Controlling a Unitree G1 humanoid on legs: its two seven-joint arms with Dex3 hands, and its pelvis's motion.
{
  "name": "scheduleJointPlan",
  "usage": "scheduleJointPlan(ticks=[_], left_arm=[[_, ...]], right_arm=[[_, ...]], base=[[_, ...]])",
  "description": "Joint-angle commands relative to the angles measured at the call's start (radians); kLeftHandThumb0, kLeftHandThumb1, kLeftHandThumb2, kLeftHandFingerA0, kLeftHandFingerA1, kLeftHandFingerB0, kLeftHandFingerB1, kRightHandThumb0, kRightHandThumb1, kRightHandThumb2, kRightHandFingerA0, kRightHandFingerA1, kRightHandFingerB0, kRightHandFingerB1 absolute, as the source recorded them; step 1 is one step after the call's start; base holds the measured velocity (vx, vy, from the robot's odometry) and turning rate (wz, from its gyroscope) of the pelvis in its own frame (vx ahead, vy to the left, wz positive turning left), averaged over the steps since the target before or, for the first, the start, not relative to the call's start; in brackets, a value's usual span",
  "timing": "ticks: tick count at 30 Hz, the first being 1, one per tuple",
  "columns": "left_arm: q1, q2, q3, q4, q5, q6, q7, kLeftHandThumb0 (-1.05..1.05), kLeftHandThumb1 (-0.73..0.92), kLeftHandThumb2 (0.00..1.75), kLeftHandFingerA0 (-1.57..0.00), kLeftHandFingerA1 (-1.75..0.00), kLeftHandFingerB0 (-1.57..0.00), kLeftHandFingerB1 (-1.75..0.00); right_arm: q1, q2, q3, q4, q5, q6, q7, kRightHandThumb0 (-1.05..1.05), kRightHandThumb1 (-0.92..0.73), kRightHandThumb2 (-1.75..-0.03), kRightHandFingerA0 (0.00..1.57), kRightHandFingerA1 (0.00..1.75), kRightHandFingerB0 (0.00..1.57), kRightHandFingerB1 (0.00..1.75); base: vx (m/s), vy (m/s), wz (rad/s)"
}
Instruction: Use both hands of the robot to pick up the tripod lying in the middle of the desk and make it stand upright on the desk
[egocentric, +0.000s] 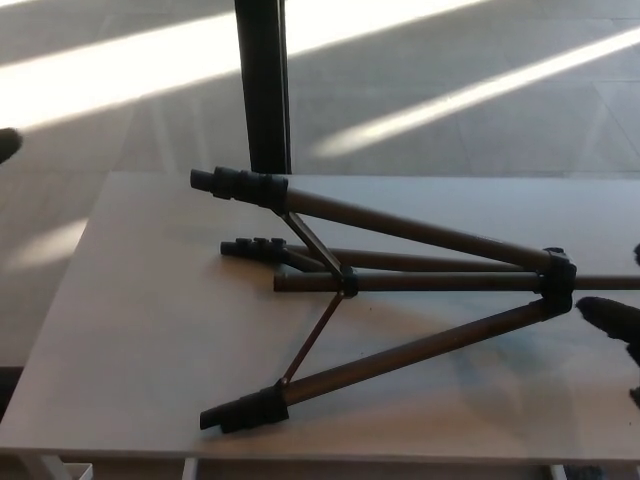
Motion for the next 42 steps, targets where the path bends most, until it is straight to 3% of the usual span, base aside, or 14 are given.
scheduleJointPlan(ticks=[1, 6, 7, 8, 11, 12, 13, 14, 23, 36, 37, 38, 39, 42], left_arm=[[-0.175, -0.042, -0.263, -0.212, 0.047, 0.274, 0.074, -0.69, 0.73, 0.62, -0.44, -0.52, -0.37, -0.40], [-0.228, -0.050, -0.332, -0.208, 0.082, 0.308, 0.085, -0.69, 0.68, 0.61, -0.41, -0.55, -0.34, -0.44], [-0.244, -0.047, -0.351, -0.200, 0.090, 0.314, 0.078, -0.64, 0.53, 0.99, -0.41, -0.65, -0.22, -0.52], [-0.259, -0.044, -0.367, -0.190, 0.108, 0.308, 0.078, -0.68, 0.70, 0.61, -0.42, -0.55, -0.34, -0.43], [-0.305, -0.041, -0.414, -0.154, 0.128, 0.307, 0.062, -0.63, 0.70, 0.61, -0.45, -0.55, -0.35, -0.43], [-0.316, -0.037, -0.427, -0.147, 0.139, 0.302, 0.060, -0.65, 0.56, 0.95, -0.45, -0.63, -0.31, -0.53], [-0.331, -0.032, -0.446, -0.135, 0.156, 0.293, 0.056, -0.65, 0.56, 0.95, -0.45, -0.63, -0.31, -0.53], [-0.341, -0.027, -0.456, -0.130, 0.165, 0.290, 0.050, -0.65, 0.72, 0.62, -0.50, -0.52, -0.40, -0.41], [-0.448, 0.049, -0.584, -0.031, 0.287, 0.218, -0.018, -0.71, 0.75, 0.63, -0.45, -0.58, -0.40, -0.41], [-0.762, 0.233, -1.190, 0.199, 0.983, 0.009, -0.122, -0.83, 0.76, 0.63, -0.19, -0.53, -0.32, -0.37], [-0.775, 0.231, -1.219, 0.213, 1.010, 0.016, -0.121, -0.84, 0.59, 0.99, -0.14, -0.57, -0.26, -0.49], [-0.779, 0.226, -1.240, 0.229, 1.036, 0.027, -0.103, -0.87, 0.77, 0.63, -0.11, -0.55, -0.33, -0.38], [-0.779, 0.218, -1.256, 0.254, 1.048, 0.037, -0.077, -0.94, 0.63, 1.01, -0.10, -0.56, -0.27, -0.49], [-0.791, 0.194, -1.286, 0.309, 1.061, 0.060, -0.034, -0.94, 0.64, 1.02, -0.06, -0.56, -0.25, -0.49]], right_arm=[[0.041, 0.010, 0.182, -0.068, -0.090, 0.118, -0.046, -0.63, -0.72, -0.62, 0.58, 0.89, 0.58, 0.61], [0.036, 0.008, 0.188, -0.034, -0.070, 0.157, -0.074, -0.63, -0.71, -0.61, 0.58, 0.91, 0.57, 0.62], [0.035, 0.008, 0.190, -0.026, -0.078, 0.168, -0.085, -0.64, -0.72, -0.61, 0.58, 0.92, 0.57, 0.62], [0.027, 0.007, 0.186, -0.015, -0.078, 0.175, -0.093, -0.64, -0.72, -0.61, 0.58, 0.90, 0.57, 0.61], [0.024, 0.005, 0.174, 0.004, -0.067, 0.198, -0.107, -0.66, -0.72, -0.62, 0.57, 0.87, 0.56, 0.59], [0.022, 0.000, 0.172, 0.010, -0.075, 0.198, -0.110, -0.67, -0.73, -0.62, 0.58, 0.86, 0.57, 0.59], [0.019, -0.007, 0.168, 0.020, -0.086, 0.196, -0.112, -0.67, -0.73, -0.62, 0.58, 0.86, 0.57, 0.59], [0.019, -0.007, 0.166, 0.027, -0.088, 0.191, -0.114, -0.65, -0.73, -0.62, 0.58, 0.89, 0.58, 0.61], [0.010, -0.021, 0.149, 0.054, -0.103, 0.210, -0.132, -0.64, -0.74, -0.62, 0.58, 0.86, 0.59, 0.60], [0.013, -0.026, 0.156, 0.037, -0.103, 0.221, -0.130, -0.70, -0.73, -0.62, 0.59, 0.86, 0.60, 0.59], [0.013, -0.024, 0.151, 0.034, -0.091, 0.223, -0.128, -0.69, -0.73, -0.62, 0.60, 0.87, 0.61, 0.59], [0.013, -0.027, 0.150, 0.027, -0.092, 0.228, -0.129, -0.69, -0.73, -0.62, 0.60, 0.86, 0.61, 0.59], [0.013, -0.028, 0.149, 0.021, -0.089, 0.231, -0.128, -0.69, -0.73, -0.62, 0.60, 0.86, 0.60, 0.59], [0.013, -0.028, 0.152, 0.011, -0.093, 0.238, -0.132, -0.68, -0.73, -0.62, 0.62, 0.86, 0.61, 0.60]], base=[[0.00, 0.000, 0.00], [0.00, 0.000, 0.00], [0.00, 0.000, 0.00], [0.00, 0.000, 0.00], [0.00, 0.000, 0.00], [0.00, 0.000, 0.00], [0.00, 0.000, 0.00], [0.00, 0.000, 0.00], [0.00, 0.000, 0.00], [0.00, 0.000, 0.00], [0.00, 0.000, 0.00], [0.00, 0.000, 0.00], [0.00, 0.000, 0.00], [0.00, 0.000, 0.00]])
